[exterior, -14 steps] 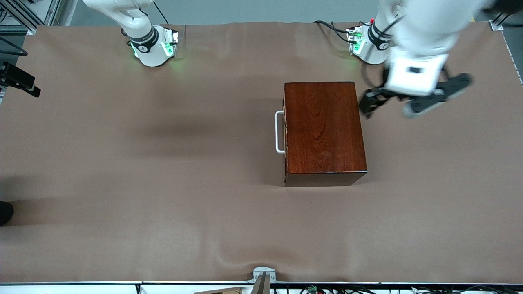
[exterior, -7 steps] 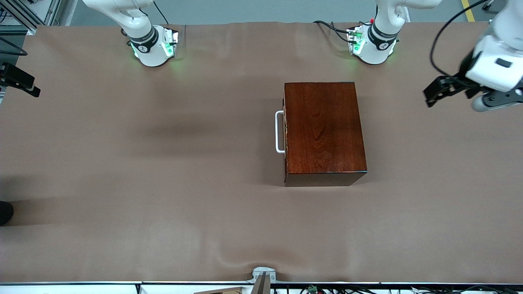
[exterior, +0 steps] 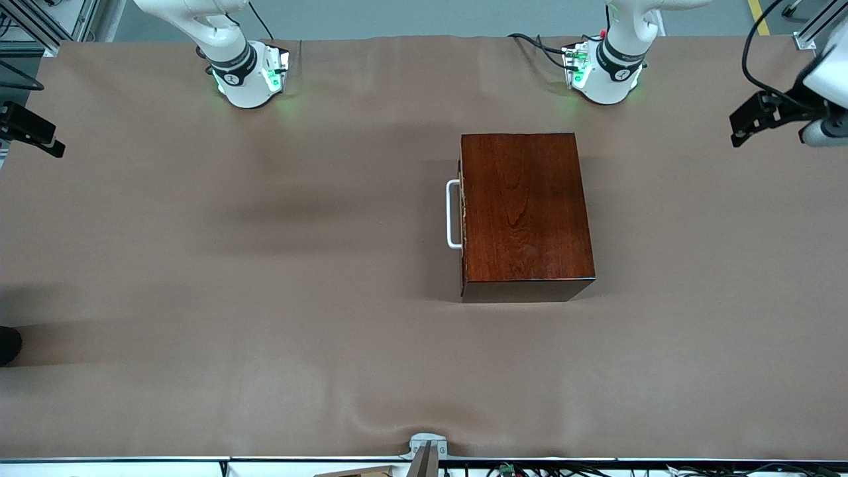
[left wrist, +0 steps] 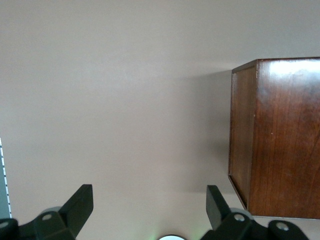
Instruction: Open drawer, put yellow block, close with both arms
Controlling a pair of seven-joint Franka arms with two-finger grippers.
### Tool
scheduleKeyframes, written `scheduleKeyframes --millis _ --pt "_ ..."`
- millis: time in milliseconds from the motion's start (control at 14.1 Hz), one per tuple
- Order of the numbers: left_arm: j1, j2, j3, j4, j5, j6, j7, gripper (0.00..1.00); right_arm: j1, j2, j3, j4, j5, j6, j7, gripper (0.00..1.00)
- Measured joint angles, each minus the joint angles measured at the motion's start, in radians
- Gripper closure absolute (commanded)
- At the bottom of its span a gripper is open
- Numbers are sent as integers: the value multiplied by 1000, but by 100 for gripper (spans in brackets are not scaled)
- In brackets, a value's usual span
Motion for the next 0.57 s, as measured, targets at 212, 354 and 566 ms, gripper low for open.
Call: scheduleKeyframes --millis 212,354,566 --pt "4 -19 -18 -4 -47 12 -2 0 0 0 0 0 0 0 0 0" --pt "6 -20 -17 -4 -70 15 -2 0 0 0 0 0 0 0 0 0" --pt "9 -19 -17 -4 -76 17 -2 0 0 0 -1 0 0 0 0 0"
